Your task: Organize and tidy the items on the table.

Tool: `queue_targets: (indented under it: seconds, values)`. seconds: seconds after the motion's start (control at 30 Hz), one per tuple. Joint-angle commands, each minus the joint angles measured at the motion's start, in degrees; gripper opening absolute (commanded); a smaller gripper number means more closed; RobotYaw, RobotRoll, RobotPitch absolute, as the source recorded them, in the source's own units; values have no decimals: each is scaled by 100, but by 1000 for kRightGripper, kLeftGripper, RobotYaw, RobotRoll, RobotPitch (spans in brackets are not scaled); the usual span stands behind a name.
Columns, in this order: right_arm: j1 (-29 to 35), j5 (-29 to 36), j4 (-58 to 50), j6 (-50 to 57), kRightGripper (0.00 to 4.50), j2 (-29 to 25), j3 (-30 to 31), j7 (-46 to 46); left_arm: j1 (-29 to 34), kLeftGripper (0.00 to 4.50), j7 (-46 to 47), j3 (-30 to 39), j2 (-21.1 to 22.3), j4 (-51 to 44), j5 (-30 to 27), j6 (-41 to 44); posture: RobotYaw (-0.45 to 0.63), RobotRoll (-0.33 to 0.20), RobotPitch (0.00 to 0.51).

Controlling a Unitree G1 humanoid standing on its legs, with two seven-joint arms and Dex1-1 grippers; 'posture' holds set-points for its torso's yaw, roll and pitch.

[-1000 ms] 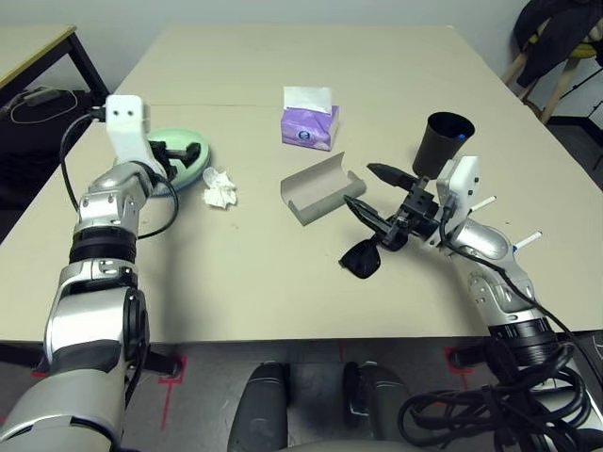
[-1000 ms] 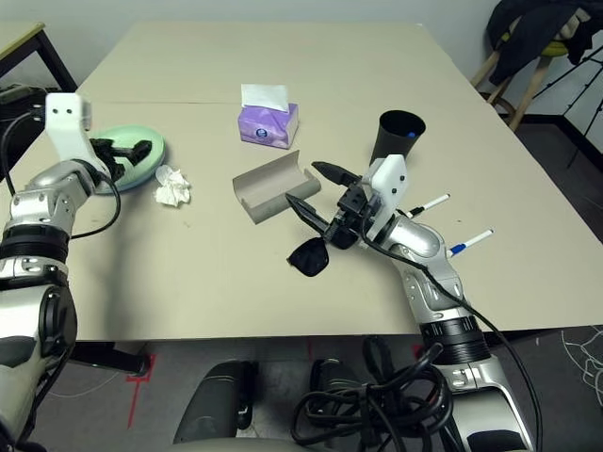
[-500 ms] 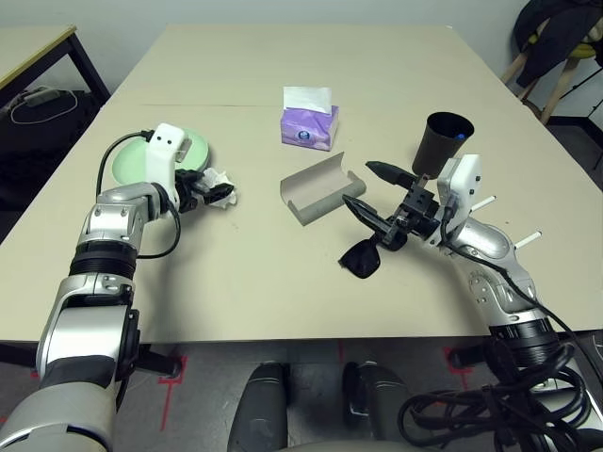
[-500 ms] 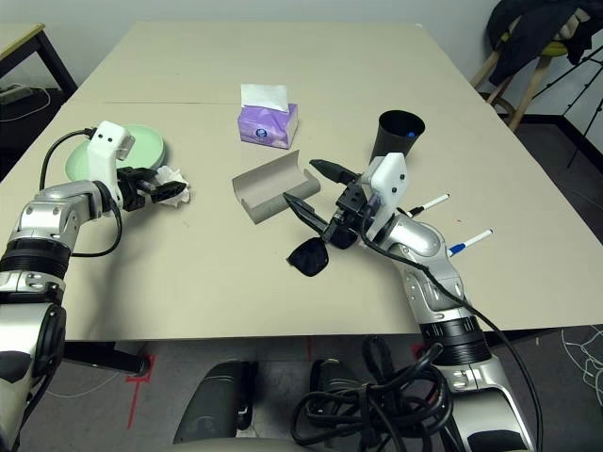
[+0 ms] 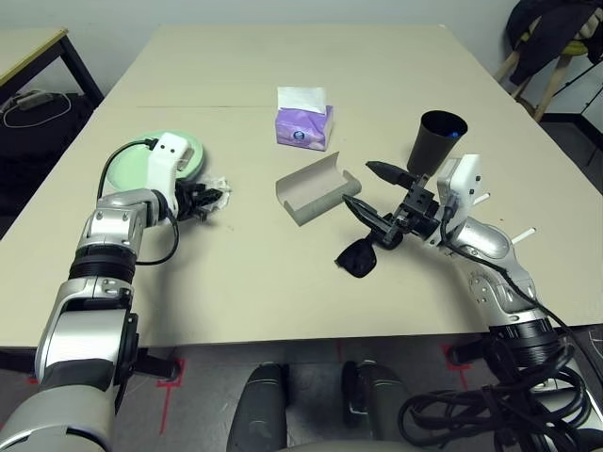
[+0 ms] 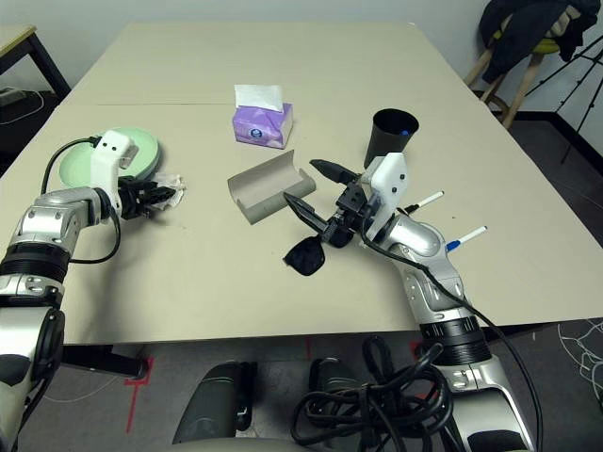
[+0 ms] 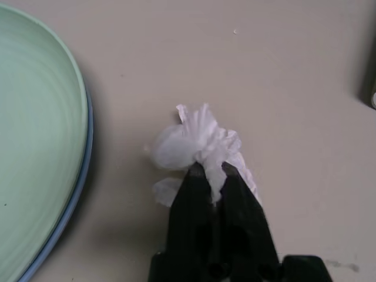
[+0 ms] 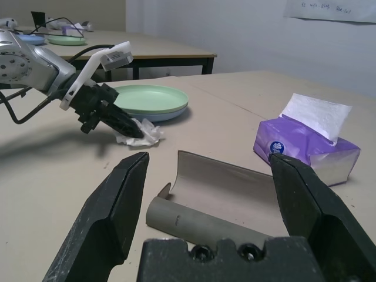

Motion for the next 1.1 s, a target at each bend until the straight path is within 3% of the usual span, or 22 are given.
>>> queue_targets:
  seconds: [0.03, 0.27, 0.47, 0.63, 0.77, 1.1]
  values:
    - [4, 2, -70, 6, 4500, -2, -36, 4, 61, 15, -49, -67, 81, -59, 93, 93, 75, 0, 76]
    - [-17, -4, -28, -14, 4500, 13, -35, 9, -94, 15, 4, 203, 7, -198, -174, 416, 77, 0, 74]
    - [-20, -4, -13, -18, 4500, 28, -31, 16, -794, 15, 870, 1372, -410, 66, -984, 559, 78, 0, 75]
    - [-22, -15, -4, -25, 4500, 40, -42, 3, -1346, 15, 2568, 1879, -486, 1082, -829, -361, 77, 0, 75]
    - [-34, -16, 6, -33, 4500, 52, -51, -16, -1503, 15, 3664, 1823, -448, 1797, -486, -1231, 79, 0, 73]
    - [-73, -19, 15, -16, 4500, 59, -51, -10, -1623, 15, 4517, 1772, -566, 2439, -307, -1664, 78, 0, 70]
